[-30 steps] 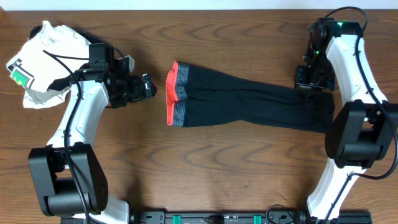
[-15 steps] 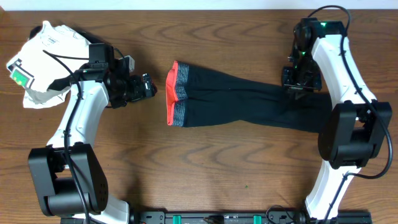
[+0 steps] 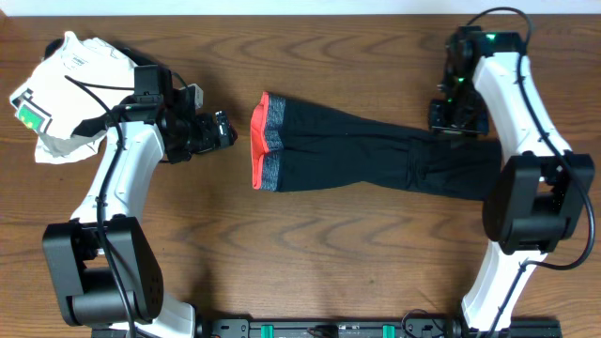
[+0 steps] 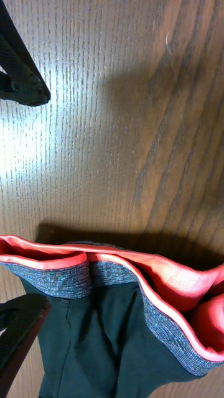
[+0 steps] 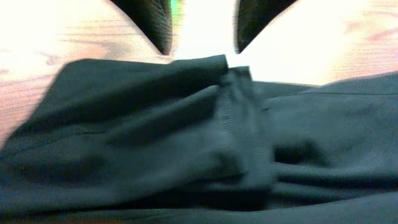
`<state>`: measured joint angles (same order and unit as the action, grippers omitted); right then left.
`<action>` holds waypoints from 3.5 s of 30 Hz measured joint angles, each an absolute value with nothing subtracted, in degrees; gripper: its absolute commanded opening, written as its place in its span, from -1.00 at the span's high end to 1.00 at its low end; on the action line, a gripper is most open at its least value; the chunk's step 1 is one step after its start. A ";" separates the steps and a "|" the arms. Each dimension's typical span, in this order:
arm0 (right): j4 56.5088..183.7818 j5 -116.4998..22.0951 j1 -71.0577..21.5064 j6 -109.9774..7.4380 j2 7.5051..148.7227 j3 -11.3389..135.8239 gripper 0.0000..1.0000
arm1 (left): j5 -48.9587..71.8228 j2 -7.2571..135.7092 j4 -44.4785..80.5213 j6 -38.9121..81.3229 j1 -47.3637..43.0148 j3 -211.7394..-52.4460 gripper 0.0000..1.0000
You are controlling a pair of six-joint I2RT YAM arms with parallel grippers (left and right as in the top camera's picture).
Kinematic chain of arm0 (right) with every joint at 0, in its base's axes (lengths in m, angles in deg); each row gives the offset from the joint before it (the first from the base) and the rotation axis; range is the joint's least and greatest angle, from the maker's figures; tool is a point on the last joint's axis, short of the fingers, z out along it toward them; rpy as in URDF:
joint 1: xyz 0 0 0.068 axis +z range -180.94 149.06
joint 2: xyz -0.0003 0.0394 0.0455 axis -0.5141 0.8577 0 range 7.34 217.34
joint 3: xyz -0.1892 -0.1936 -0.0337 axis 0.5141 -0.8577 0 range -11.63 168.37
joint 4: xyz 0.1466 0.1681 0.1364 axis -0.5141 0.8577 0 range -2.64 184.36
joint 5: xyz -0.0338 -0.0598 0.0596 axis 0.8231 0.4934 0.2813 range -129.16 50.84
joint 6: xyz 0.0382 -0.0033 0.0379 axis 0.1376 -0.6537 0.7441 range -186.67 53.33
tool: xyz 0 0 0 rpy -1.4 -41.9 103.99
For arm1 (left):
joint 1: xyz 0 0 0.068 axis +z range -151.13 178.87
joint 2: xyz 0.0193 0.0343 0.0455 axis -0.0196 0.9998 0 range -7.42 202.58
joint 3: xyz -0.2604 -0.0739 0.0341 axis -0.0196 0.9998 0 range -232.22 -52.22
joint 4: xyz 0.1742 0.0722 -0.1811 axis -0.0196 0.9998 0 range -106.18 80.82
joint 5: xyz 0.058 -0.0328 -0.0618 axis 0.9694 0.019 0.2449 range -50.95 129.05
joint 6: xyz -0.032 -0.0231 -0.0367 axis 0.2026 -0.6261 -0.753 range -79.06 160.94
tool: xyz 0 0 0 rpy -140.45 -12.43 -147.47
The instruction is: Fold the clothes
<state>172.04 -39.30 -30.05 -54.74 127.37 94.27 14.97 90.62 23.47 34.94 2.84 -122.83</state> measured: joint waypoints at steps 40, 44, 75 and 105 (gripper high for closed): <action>160.35 -40.63 -46.16 -57.46 127.17 81.51 -0.99 | 9.79 91.41 26.49 36.98 2.47 -122.80 -0.96; 160.29 -40.74 -46.16 -57.46 127.17 81.51 -0.99 | 7.72 93.70 26.36 37.43 1.75 -122.83 -0.96; 159.94 -40.96 -46.16 -57.43 127.17 81.51 -0.98 | -4.15 105.02 19.26 38.00 -2.19 -122.80 -0.96; 160.13 -42.23 -46.16 -57.39 127.17 81.51 -0.98 | -6.73 108.54 13.51 34.05 -7.34 -122.96 -0.11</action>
<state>160.13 -42.23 -46.16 -57.39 127.17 81.51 -6.73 108.54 13.51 34.05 -7.34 -122.96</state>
